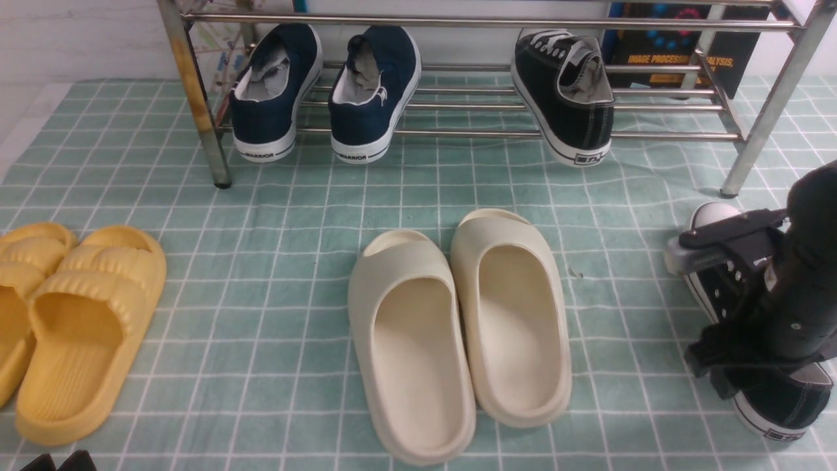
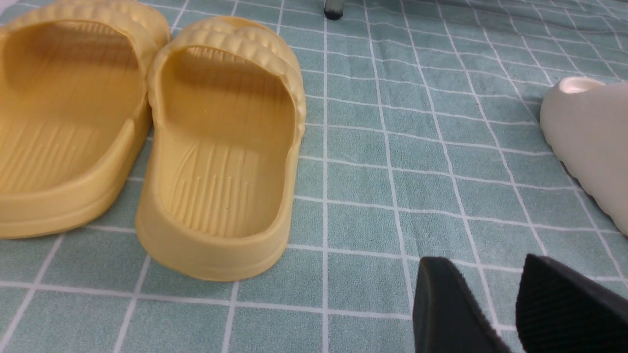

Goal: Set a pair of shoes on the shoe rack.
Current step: Use the right arm to grab the shoe closest to it, then use the right arm to put a shoe into the shoe rack

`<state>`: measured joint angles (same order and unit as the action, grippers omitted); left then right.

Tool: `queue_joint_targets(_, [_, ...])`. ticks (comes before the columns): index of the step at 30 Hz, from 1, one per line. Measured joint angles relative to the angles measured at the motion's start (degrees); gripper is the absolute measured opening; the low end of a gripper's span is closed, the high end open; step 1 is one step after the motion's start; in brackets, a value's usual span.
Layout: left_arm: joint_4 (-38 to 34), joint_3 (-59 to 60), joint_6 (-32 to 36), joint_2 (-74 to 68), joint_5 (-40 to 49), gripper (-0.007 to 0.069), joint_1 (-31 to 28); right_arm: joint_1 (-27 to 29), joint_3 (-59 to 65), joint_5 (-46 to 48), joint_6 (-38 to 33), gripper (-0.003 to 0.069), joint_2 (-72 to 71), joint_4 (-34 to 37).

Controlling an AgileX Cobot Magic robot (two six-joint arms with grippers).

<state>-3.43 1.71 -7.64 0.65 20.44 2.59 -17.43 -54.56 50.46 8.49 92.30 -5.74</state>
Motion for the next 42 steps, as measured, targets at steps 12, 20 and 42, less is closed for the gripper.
queue_joint_targets(12, [0.0,0.0,0.0,0.0,0.0,0.0239,0.0,0.0,-1.1,0.7,0.1,0.0044,2.2,-4.0])
queue_joint_targets(20, [0.0,0.0,0.0,0.0,0.0,0.0239,0.0,0.0,-11.7,9.8,-3.3,0.0022,-3.3,-1.5])
queue_joint_targets(42, [0.0,0.0,0.0,0.0,0.1,0.0239,0.0,4.1,-54.3,20.0,-6.2,0.0022,23.9,-3.5])
